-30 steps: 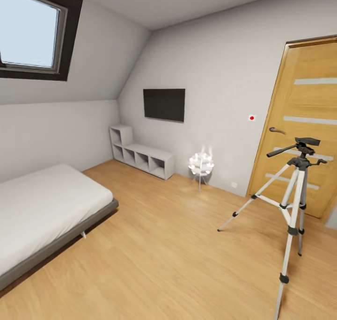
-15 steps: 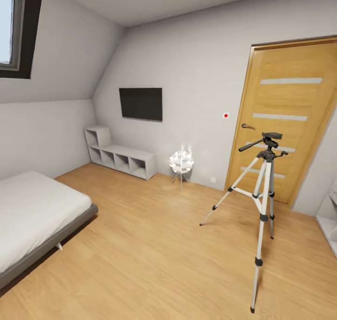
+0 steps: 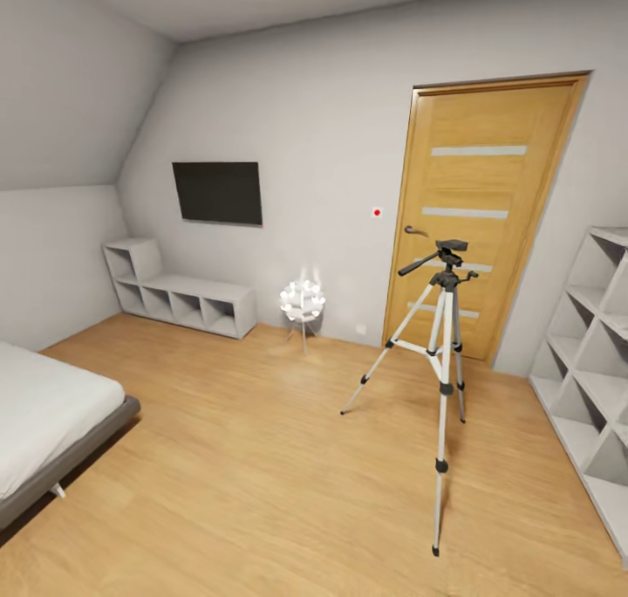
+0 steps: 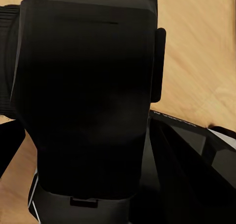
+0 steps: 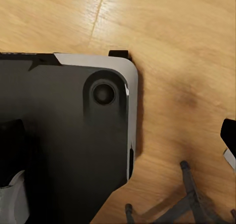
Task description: Attach the digital camera to the camera tripod in the bedroom.
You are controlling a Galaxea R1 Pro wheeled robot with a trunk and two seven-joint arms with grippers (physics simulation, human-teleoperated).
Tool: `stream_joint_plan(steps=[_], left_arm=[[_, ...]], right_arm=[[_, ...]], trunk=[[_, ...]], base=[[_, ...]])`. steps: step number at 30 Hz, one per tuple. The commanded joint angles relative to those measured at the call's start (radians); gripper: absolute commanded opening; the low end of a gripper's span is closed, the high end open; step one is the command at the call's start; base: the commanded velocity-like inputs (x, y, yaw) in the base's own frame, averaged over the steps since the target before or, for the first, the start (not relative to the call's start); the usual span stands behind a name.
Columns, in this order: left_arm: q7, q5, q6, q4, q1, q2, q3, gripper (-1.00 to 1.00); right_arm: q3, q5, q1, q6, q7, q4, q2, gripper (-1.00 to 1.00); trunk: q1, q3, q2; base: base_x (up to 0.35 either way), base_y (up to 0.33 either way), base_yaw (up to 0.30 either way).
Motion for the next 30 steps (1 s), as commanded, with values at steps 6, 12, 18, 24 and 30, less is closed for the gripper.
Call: stream_joint_plan(steps=[6, 12, 18, 24, 30], left_arm=[[-0.004, 0.005, 0.002, 0.000, 0.000, 0.000, 0.000, -1.00], [-0.004, 0.005, 0.002, 0.001, 0.000, 0.000, 0.000, -1.00], [-0.004, 0.004, 0.002, 0.001, -0.001, 0.000, 0.000, -1.00], [-0.004, 0.003, 0.002, 0.001, 0.000, 0.000, 0.000, -1.00], [-0.004, 0.003, 0.002, 0.001, 0.000, 0.000, 0.000, -1.00]], right_arm=[[-0.005, 0.010, -0.002, 0.001, 0.007, 0.003, 0.001, 1.00], [-0.006, 0.011, -0.002, 0.002, 0.007, 0.003, 0.000, 1.00], [-0.006, 0.009, -0.002, 0.001, 0.004, 0.003, -0.001, 1.00], [-0.006, 0.009, -0.002, 0.001, 0.003, 0.003, -0.002, 1.00], [-0.006, 0.009, -0.002, 0.001, 0.003, 0.003, -0.001, 1.00]], trunk=[[0.000, -0.004, -0.002], [0.000, -0.006, -0.002], [0.000, -0.008, -0.002], [0.000, -0.009, -0.002], [0.000, -0.010, -0.002]], base=[[0.000, 0.000, -0.300], [0.000, 0.000, -0.300], [0.000, 0.000, -0.300], [0.015, 0.000, -0.300], [0.079, 0.000, -0.300]])
